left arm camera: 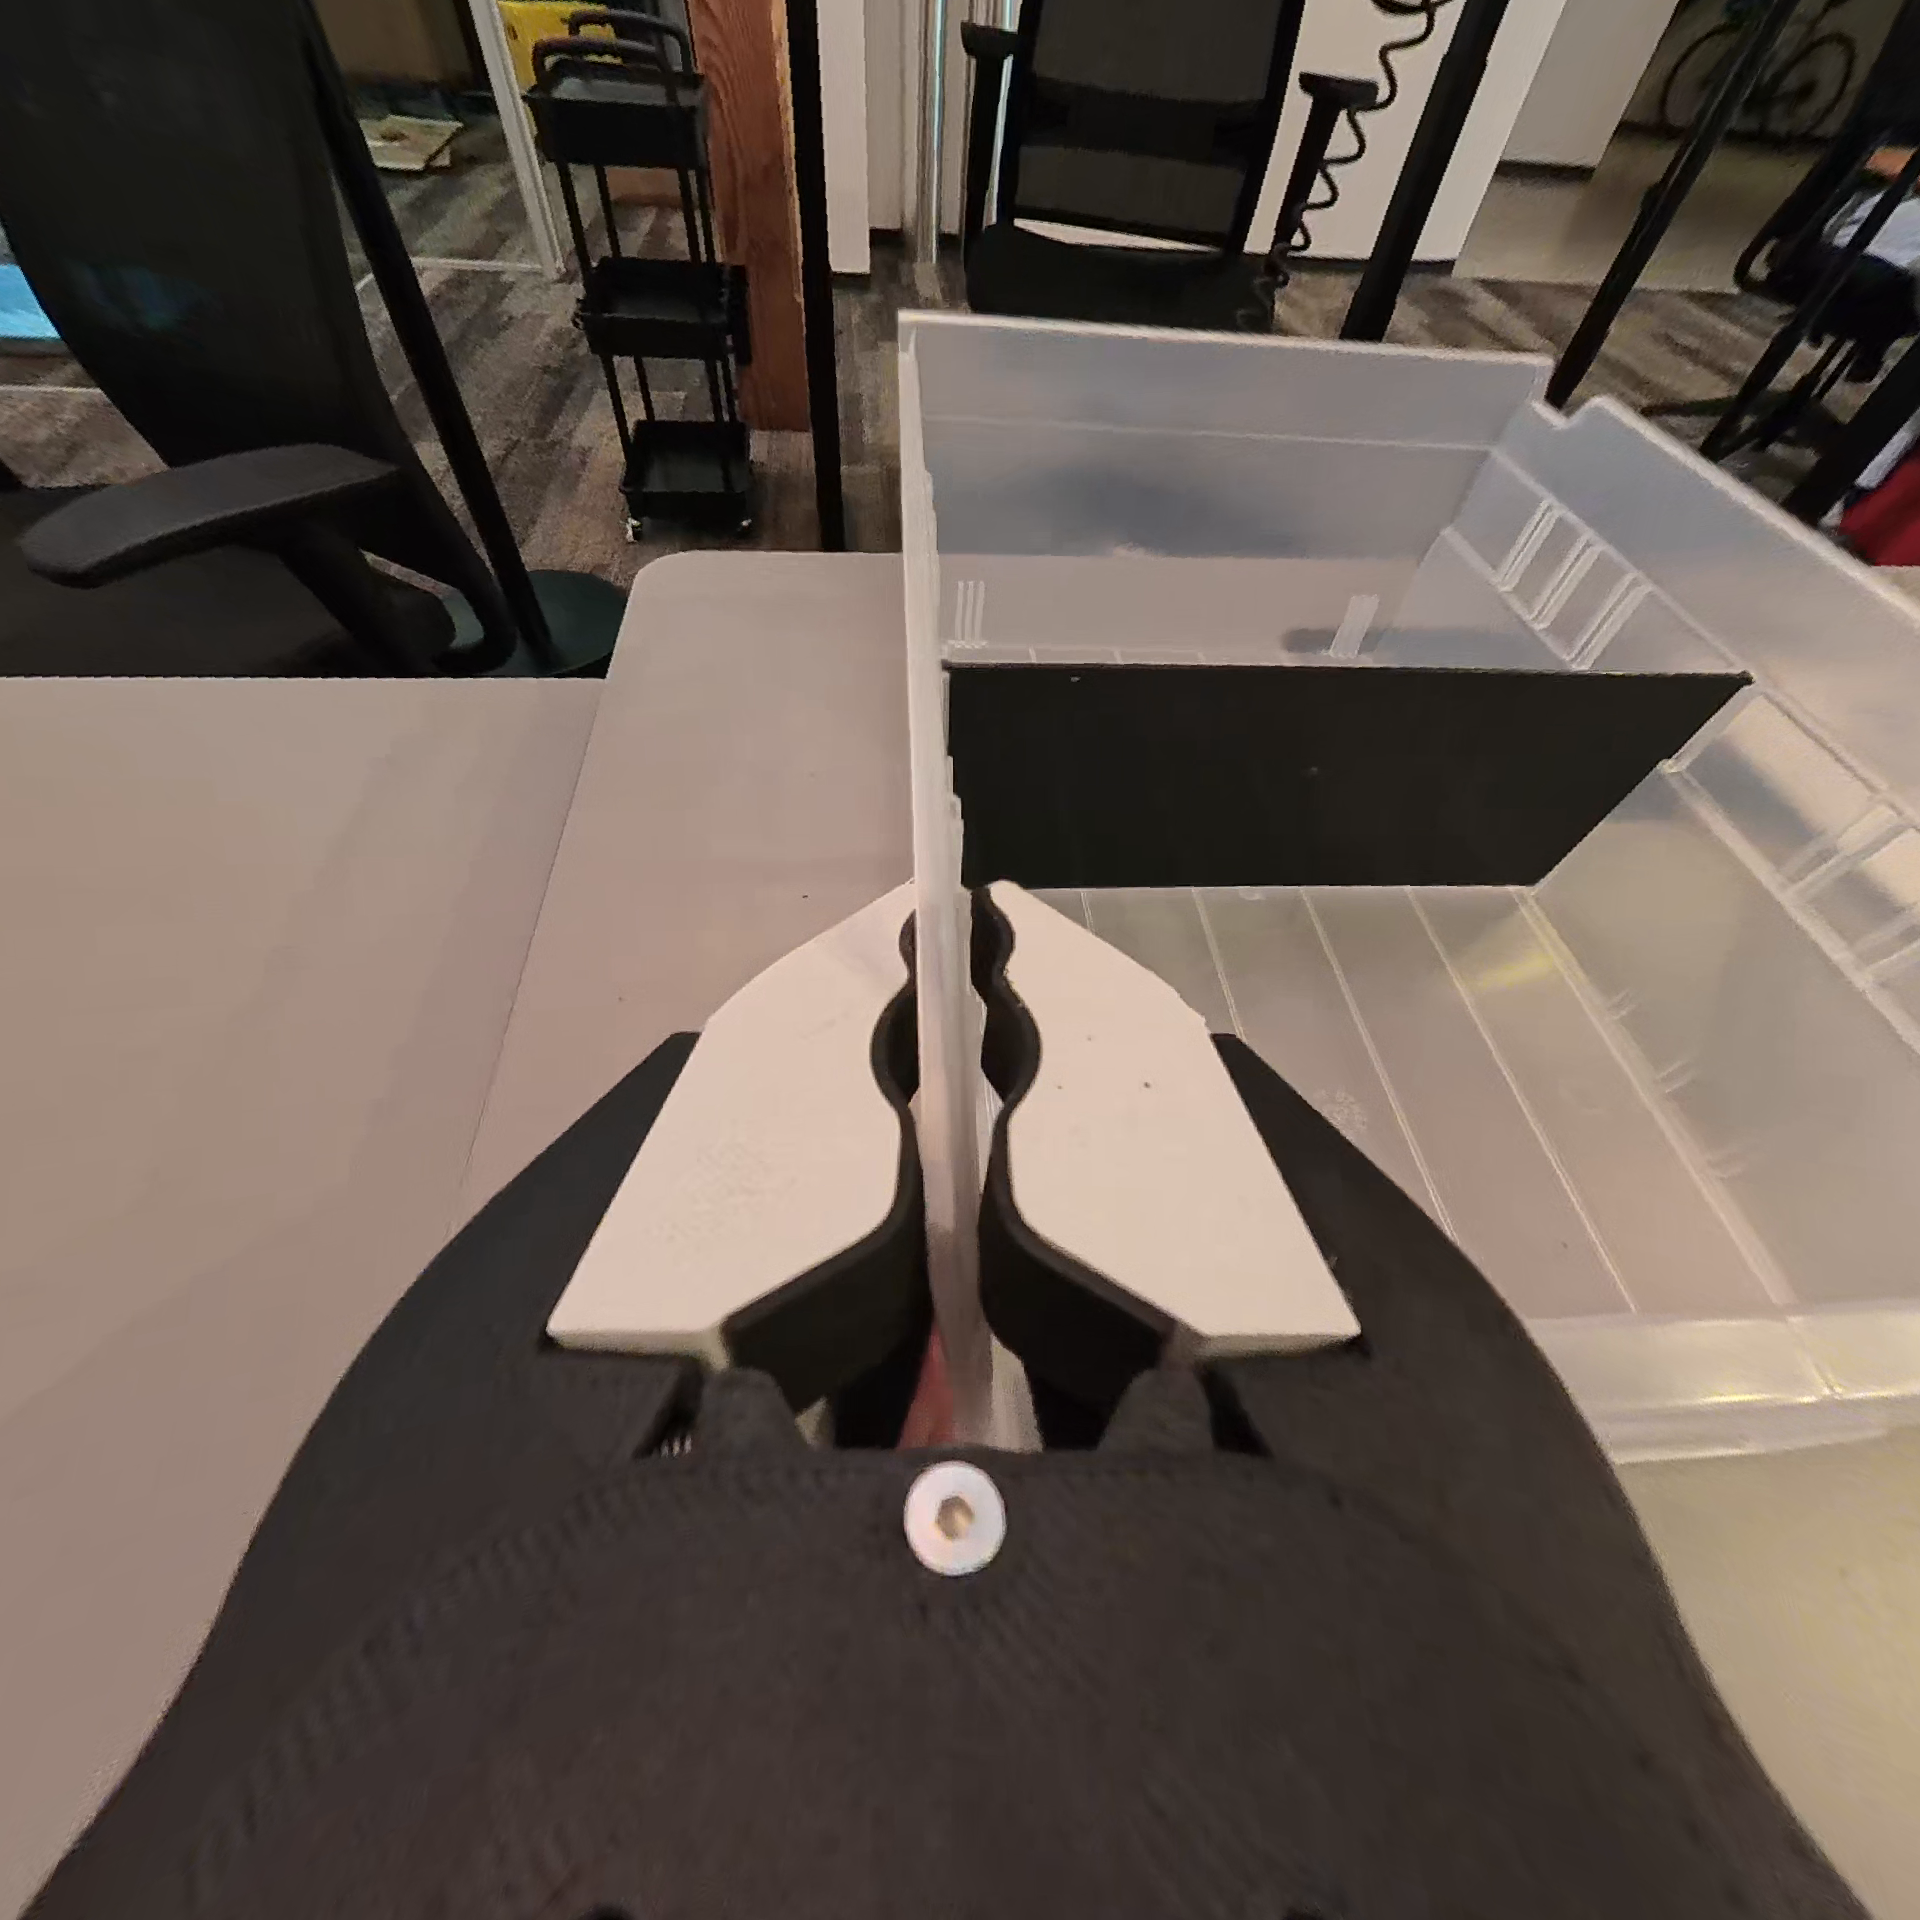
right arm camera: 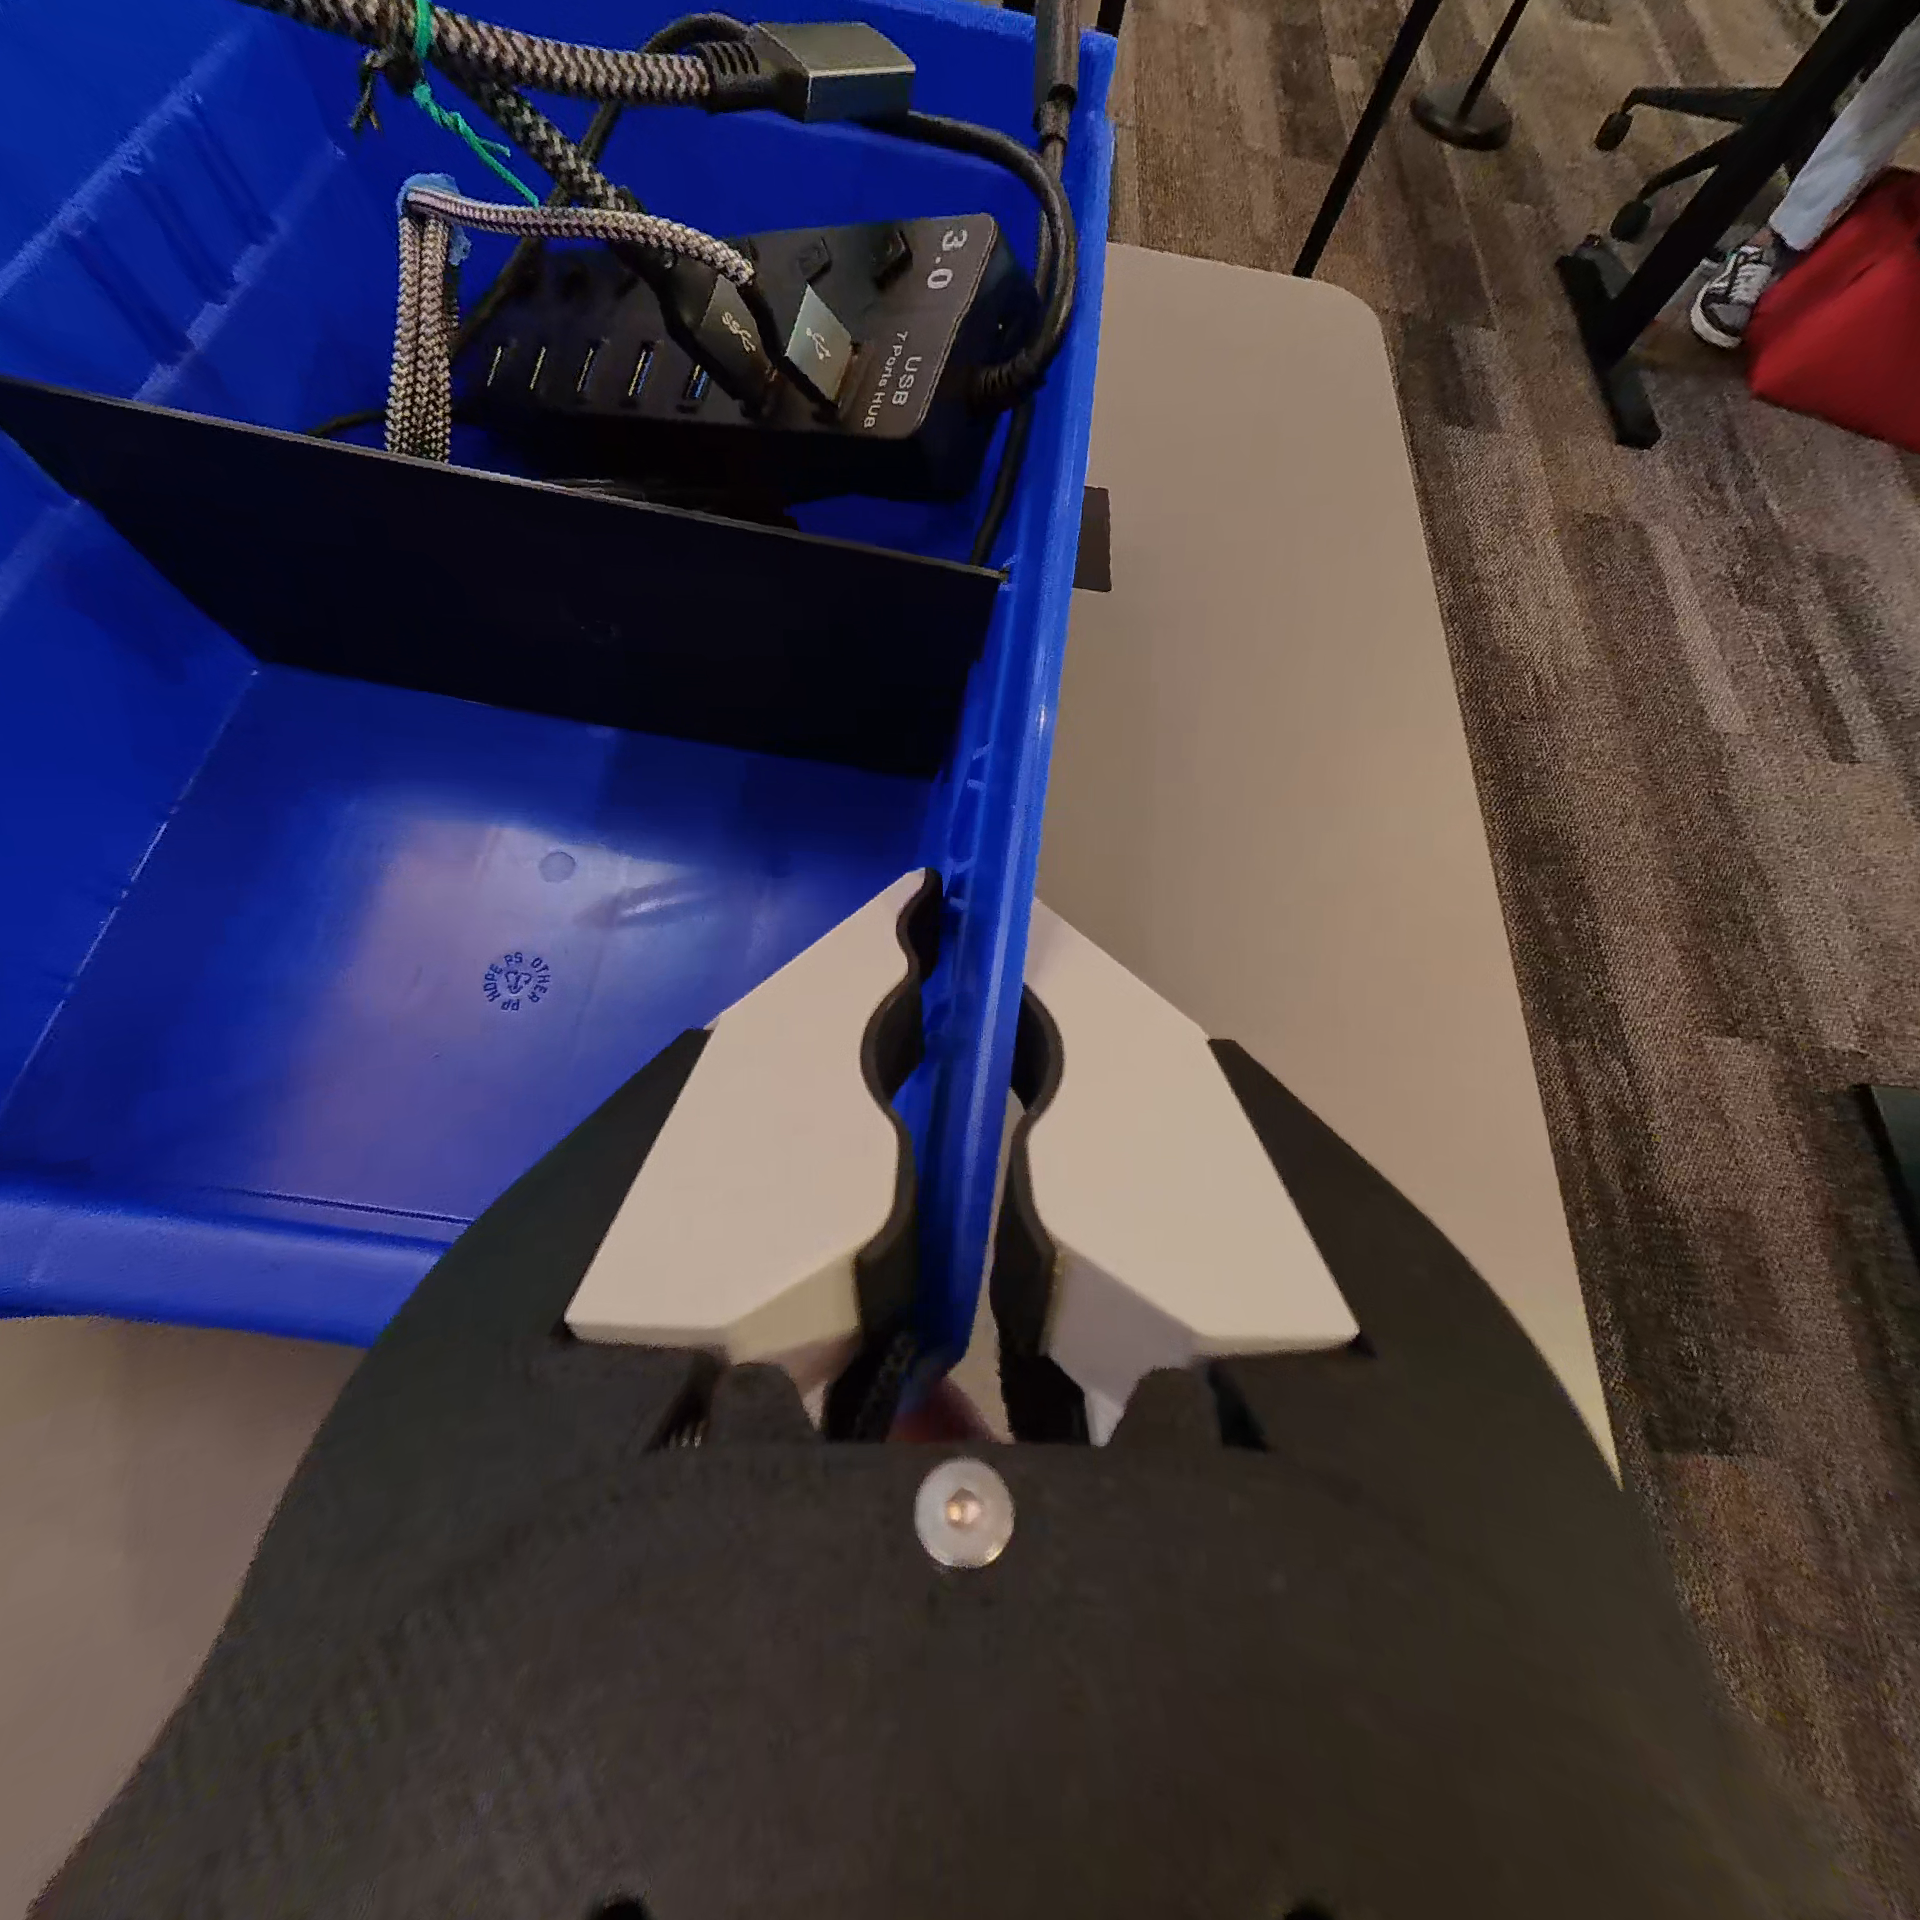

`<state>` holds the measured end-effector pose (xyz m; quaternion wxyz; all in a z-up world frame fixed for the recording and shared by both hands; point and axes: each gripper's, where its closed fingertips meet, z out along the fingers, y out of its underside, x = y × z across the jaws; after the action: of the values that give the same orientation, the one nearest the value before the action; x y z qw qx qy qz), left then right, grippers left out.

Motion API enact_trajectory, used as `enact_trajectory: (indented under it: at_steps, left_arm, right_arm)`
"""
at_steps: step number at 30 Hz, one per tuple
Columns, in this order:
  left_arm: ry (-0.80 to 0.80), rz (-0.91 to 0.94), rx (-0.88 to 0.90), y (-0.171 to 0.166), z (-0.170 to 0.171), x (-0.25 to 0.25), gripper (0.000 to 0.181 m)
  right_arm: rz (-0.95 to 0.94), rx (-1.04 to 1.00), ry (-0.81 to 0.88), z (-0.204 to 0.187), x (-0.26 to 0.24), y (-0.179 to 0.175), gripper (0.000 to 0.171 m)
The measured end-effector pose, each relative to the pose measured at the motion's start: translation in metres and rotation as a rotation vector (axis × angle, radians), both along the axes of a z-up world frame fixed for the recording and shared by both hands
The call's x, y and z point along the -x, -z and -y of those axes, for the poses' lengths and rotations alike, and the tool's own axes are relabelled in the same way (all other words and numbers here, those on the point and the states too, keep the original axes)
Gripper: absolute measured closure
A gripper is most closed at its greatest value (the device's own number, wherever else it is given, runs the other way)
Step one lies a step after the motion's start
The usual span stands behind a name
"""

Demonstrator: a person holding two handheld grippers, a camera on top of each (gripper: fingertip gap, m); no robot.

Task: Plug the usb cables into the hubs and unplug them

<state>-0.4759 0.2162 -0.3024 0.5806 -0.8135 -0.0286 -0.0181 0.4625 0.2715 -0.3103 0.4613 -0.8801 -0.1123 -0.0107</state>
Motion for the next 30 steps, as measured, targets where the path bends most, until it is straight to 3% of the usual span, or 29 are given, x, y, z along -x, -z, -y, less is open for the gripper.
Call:
enact_trajectory:
  at_steps: [14,20,30]
  left_arm:
    - [0.005,-0.022,-0.079,-0.019,0.035,-0.01,0.177]
    - [-0.012,-0.003,-0.14,-0.042,0.062,-0.01,0.176]
    - [-0.022,0.009,-0.199,-0.078,0.112,-0.019,0.177]
  right_arm:
    - [-0.004,0.029,-0.05,0.041,0.019,-0.005,0.169]
    - [0.029,0.048,-0.25,0.048,0.033,-0.015,0.169]
    - [0.111,0.146,-0.632,0.059,0.098,-0.035,0.169]
